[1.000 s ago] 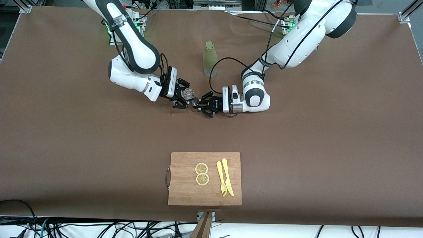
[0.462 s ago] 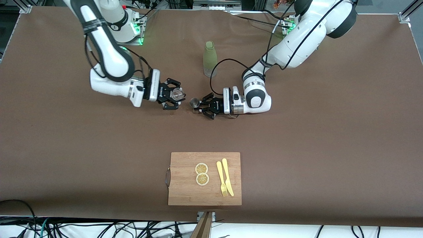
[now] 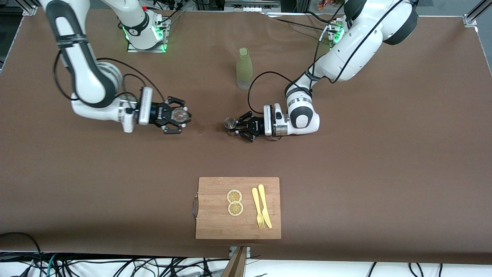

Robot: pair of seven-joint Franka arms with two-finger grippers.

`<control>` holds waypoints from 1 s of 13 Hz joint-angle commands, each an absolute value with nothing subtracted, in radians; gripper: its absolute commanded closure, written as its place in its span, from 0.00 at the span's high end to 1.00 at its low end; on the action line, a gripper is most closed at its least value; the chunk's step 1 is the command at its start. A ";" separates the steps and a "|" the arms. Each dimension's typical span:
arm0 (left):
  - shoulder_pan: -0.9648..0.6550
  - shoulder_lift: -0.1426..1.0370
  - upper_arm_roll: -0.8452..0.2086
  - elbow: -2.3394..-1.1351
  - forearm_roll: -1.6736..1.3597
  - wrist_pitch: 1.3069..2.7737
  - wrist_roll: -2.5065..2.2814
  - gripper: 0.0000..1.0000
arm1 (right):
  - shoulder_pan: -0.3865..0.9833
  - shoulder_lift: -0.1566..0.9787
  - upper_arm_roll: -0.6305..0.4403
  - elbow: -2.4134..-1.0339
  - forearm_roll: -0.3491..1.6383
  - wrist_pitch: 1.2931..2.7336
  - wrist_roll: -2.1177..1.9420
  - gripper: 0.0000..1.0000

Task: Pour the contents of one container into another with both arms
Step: 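Draw the beaker and jigger apart, moving both grippers outward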

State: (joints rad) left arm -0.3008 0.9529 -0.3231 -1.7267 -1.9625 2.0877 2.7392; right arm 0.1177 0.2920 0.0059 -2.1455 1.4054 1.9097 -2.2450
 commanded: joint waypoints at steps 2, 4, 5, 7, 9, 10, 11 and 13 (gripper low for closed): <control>-0.243 0.934 -0.331 -1.772 -1.896 2.043 2.847 0.00 | 0.045 0.346 -0.102 -2.138 1.326 1.764 -2.313 0.20; -0.223 0.925 -0.327 -1.790 -1.867 2.010 2.846 0.00 | 0.020 0.374 -0.175 -2.137 1.304 1.717 -2.353 0.20; -0.209 0.913 -0.322 -1.798 -1.847 2.005 2.844 0.00 | -0.001 0.408 -0.198 -2.116 1.289 1.665 -2.364 0.20; -0.177 0.891 -0.321 -1.824 -1.800 1.991 2.838 0.00 | -0.038 0.478 -0.234 -2.036 1.226 1.580 -2.400 0.20; -0.147 0.865 -0.301 -1.853 -1.748 1.939 2.830 0.00 | -0.066 0.541 -0.267 -1.982 1.203 1.490 -2.424 0.20; -0.129 0.850 -0.290 -1.865 -1.702 1.921 2.815 0.00 | -0.086 0.561 -0.273 -1.971 1.198 1.477 -2.446 0.20; -0.111 0.838 -0.279 -1.874 -1.654 1.898 2.803 0.00 | -0.107 0.590 -0.273 -1.945 1.181 1.474 -2.474 0.20; -0.087 0.825 -0.227 -1.891 -1.585 1.808 2.800 0.00 | -0.146 0.650 -0.273 -1.907 1.177 1.474 -2.520 0.20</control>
